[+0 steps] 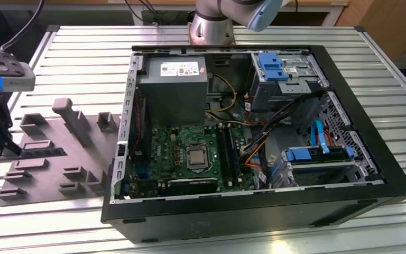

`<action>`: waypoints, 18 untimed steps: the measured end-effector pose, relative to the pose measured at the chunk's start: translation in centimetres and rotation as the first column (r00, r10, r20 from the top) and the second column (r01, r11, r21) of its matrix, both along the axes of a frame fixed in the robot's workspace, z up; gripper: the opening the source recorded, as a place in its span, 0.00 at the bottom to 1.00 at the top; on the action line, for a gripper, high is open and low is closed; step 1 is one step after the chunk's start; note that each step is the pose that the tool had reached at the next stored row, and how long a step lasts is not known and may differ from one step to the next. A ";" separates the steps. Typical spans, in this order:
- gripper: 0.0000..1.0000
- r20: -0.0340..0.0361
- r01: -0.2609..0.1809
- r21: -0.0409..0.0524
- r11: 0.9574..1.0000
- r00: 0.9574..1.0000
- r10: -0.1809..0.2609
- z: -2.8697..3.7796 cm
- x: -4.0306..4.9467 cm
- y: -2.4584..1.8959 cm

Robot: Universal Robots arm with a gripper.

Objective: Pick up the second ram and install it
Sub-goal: 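Pick up the second ram and move it above second insertion slot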

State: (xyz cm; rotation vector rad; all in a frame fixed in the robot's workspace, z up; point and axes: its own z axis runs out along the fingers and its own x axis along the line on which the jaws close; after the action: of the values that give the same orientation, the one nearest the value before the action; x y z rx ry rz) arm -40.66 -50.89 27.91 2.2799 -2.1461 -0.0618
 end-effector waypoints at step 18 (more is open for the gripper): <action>0.12 0.003 0.000 0.002 1.000 1.000 0.000 2.32 0.00 0.02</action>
State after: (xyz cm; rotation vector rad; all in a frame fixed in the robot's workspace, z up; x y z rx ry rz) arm -40.66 -50.88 30.23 2.2825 -2.1484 -0.0605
